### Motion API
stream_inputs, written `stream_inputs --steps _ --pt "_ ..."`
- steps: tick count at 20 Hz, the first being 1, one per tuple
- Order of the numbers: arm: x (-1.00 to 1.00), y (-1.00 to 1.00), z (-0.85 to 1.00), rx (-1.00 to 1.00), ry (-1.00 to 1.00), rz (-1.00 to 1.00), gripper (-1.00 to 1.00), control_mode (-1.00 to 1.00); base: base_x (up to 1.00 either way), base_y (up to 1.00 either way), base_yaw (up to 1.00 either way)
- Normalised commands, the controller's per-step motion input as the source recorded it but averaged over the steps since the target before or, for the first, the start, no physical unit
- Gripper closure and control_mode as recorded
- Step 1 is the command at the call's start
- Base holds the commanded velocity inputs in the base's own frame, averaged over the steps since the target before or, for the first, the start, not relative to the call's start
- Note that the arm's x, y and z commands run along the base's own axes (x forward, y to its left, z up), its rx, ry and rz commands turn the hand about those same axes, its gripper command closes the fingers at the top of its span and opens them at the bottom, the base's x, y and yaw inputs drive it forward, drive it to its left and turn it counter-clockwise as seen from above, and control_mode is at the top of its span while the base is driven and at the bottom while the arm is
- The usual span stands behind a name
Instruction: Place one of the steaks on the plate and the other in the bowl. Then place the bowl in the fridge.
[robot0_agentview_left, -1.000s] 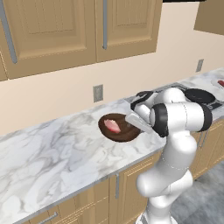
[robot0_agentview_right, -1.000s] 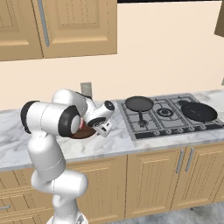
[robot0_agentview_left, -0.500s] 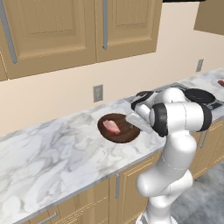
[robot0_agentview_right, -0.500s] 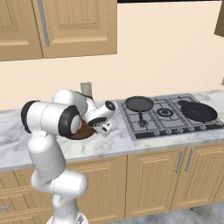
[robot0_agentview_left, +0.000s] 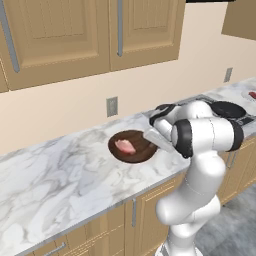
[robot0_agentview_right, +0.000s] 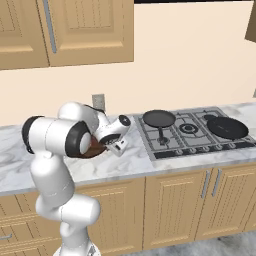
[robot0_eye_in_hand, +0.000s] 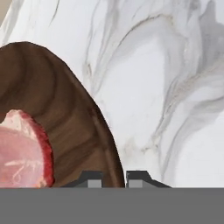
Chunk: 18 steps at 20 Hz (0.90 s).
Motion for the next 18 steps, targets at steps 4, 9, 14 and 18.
stream_inputs --steps 4,9,14,18 --pt "-0.15 -0.06 0.69 0.09 0.13 -0.27 1.0 -1.0 0.0 0.0 0.0" --pt "-0.59 -0.2 0.75 0.11 0.17 -0.27 1.0 -1.0 0.0 0.0 0.0" --pt "-1.0 -0.11 0.64 -0.01 0.05 -0.08 1.0 -1.0 0.0 0.0 0.0" --pt "-1.0 -0.01 0.63 -0.06 0.0 -0.03 1.0 -1.0 0.0 0.0 0.0"
